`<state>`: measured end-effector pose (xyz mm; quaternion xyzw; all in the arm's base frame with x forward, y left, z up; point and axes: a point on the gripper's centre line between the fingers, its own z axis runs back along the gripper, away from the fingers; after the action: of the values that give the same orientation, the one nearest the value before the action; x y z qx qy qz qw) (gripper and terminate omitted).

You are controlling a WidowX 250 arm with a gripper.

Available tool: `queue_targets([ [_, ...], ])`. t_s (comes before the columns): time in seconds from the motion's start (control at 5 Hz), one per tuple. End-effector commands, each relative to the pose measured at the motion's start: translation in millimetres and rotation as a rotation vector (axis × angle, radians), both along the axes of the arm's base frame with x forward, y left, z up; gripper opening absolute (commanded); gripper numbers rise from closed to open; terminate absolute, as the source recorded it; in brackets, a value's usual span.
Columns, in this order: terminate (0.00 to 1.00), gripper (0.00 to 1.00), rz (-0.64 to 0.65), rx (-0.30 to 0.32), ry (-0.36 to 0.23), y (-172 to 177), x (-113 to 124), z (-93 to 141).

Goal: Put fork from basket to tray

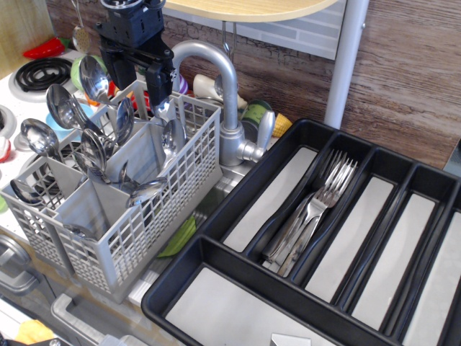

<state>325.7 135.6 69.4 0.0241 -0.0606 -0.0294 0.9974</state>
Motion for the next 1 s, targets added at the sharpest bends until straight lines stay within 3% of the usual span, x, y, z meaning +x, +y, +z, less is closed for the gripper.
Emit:
queue_targets([
  [0.0,0.0,1.0,0.0,0.0,0.0,0.0,0.0,0.0],
  [0.4,0.0,1.0,0.004,-0.012,-0.014,5.2,7.1,-17.8],
  [0.8,0.0,1.0,0.011,0.046,0.013,13.7,7.5,-32.1],
])
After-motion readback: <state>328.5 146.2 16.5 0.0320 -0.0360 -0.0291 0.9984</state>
